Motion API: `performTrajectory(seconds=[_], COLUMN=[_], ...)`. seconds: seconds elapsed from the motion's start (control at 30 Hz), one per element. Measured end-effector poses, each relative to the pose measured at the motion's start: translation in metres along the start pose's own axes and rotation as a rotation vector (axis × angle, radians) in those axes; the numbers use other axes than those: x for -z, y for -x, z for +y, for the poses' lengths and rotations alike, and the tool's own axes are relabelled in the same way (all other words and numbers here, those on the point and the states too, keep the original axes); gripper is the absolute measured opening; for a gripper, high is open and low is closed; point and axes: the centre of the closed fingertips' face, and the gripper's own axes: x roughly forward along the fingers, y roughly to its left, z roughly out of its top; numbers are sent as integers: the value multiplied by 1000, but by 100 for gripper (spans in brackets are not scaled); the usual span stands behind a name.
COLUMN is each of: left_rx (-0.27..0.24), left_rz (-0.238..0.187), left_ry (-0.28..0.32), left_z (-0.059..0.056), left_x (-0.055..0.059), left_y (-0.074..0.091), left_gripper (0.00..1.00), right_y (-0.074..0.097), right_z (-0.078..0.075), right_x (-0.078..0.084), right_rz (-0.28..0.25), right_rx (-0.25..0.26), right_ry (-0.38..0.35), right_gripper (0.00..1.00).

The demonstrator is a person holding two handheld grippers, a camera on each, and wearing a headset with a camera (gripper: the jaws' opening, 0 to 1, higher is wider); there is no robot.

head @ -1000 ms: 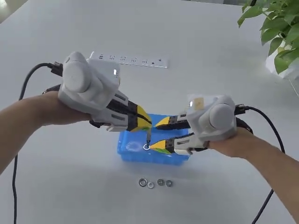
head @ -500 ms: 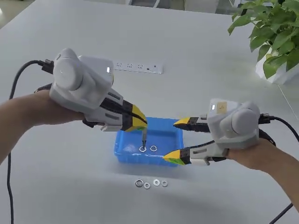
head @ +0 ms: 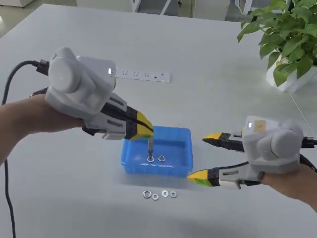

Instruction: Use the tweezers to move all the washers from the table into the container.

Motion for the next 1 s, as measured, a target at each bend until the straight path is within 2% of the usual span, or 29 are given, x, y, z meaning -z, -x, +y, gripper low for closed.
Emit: performTrajectory(seconds=[0.33,0.63,0.83,1.0], left_rx=[18,38,52,62], left_rz=[7,6,10,12], left_ry=[14,29,34,40], left_z=[-14,-26,-34,-42], left_x=[6,13,22,29], left_y=[0,-6,-13,-18], left_gripper=[4,4,4,4], right_y=[10,20,23,25], right_z=[9,11,9,10], right_x=[13,19,21,23], right_rz=[1,-14,-38,-46], right_rx=[5,32,66,73], right_ry=[-36,-54,-77,-87], right_gripper=[67,82,100,100])
